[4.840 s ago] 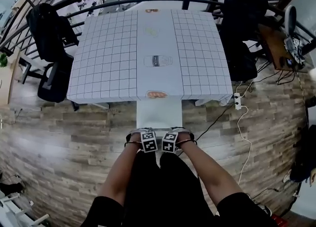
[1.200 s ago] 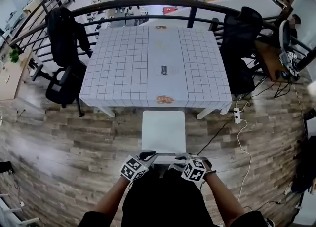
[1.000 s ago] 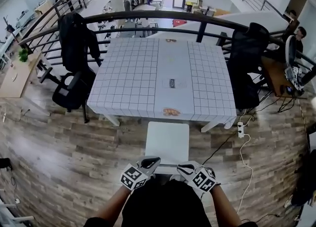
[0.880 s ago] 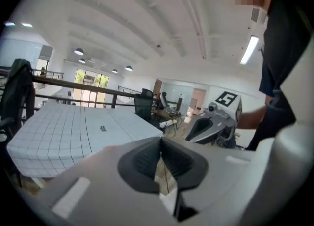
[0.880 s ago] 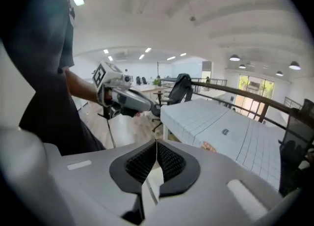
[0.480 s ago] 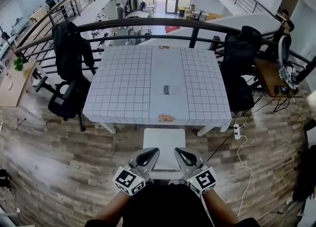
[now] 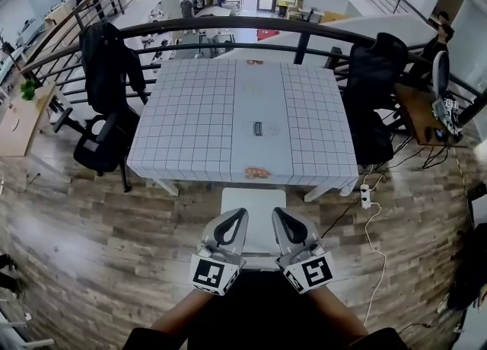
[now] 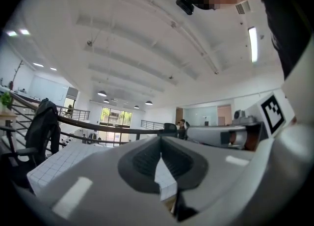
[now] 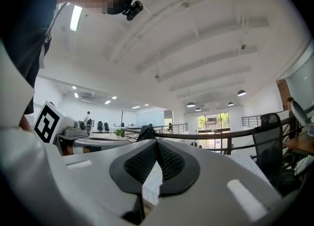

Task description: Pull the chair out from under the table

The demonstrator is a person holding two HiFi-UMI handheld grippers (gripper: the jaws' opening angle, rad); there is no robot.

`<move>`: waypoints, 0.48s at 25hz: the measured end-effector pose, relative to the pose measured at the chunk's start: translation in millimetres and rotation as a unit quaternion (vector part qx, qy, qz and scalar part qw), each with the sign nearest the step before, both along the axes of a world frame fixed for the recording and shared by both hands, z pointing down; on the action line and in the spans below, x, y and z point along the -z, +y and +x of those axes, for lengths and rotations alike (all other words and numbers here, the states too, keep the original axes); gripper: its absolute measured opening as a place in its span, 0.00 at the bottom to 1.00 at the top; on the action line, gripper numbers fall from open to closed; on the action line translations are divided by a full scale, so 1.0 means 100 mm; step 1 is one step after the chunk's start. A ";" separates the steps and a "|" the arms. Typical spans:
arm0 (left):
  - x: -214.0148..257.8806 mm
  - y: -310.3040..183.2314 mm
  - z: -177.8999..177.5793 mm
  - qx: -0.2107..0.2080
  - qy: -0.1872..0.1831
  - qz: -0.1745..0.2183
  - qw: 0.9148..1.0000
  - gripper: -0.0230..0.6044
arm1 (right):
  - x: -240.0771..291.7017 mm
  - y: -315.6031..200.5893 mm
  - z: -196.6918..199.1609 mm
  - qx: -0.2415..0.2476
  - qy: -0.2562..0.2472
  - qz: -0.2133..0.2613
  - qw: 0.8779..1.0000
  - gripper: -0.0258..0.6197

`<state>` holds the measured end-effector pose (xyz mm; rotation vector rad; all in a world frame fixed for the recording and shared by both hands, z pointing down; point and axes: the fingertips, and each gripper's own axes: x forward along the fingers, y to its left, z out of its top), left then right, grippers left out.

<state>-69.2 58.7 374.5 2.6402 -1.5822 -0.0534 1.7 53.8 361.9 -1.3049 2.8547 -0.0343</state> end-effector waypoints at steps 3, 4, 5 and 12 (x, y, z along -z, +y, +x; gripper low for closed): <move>-0.02 -0.01 0.02 0.000 0.003 -0.007 1.000 0.05 | 0.07 -0.01 0.02 -0.005 -0.012 0.007 1.000 0.04; -0.02 -0.01 0.02 0.002 0.003 -0.007 1.000 0.05 | 0.07 -0.01 0.02 -0.005 -0.016 0.007 1.000 0.04; -0.02 -0.01 0.02 0.005 0.003 -0.007 1.000 0.05 | 0.08 -0.01 0.02 -0.006 -0.017 0.008 1.000 0.04; 0.03 -0.02 0.03 0.014 0.003 0.009 1.000 0.05 | 0.09 0.00 0.02 -0.013 -0.014 0.011 1.000 0.04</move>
